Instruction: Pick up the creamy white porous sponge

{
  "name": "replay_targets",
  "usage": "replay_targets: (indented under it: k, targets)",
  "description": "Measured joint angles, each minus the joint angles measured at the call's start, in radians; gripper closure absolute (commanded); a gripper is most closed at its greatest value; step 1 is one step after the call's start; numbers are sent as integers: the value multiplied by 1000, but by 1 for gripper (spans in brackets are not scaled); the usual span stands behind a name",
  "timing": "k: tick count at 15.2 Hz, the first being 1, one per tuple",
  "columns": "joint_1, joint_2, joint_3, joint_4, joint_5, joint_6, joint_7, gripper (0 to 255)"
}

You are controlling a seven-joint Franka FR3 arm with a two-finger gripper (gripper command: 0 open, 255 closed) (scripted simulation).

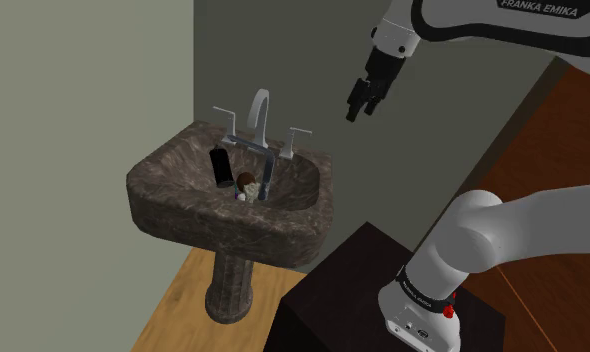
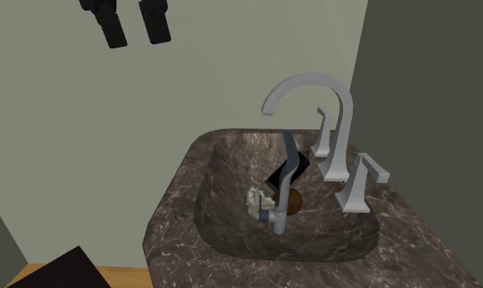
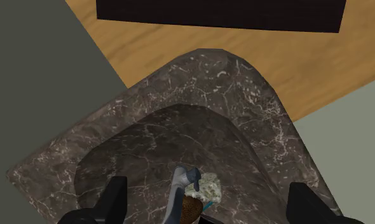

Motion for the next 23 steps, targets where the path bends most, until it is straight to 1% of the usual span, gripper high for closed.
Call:
replay_targets:
  k: [2, 7, 10, 14, 18, 19, 23]
  targets:
    - [-2, 5, 10, -10, 1, 14, 16, 0]
    - [-22, 91, 102, -67, 7, 145, 178, 0]
    - [-40, 177, 166, -75, 1, 229, 292, 0]
    - [-76, 302, 240, -85, -32, 345, 444, 0]
    - [-116, 457, 320, -45, -93, 427, 623, 0]
    - [-128, 499, 337, -39, -116, 453, 671, 0]
    - [-165, 680, 389, 42, -230, 499, 865, 0]
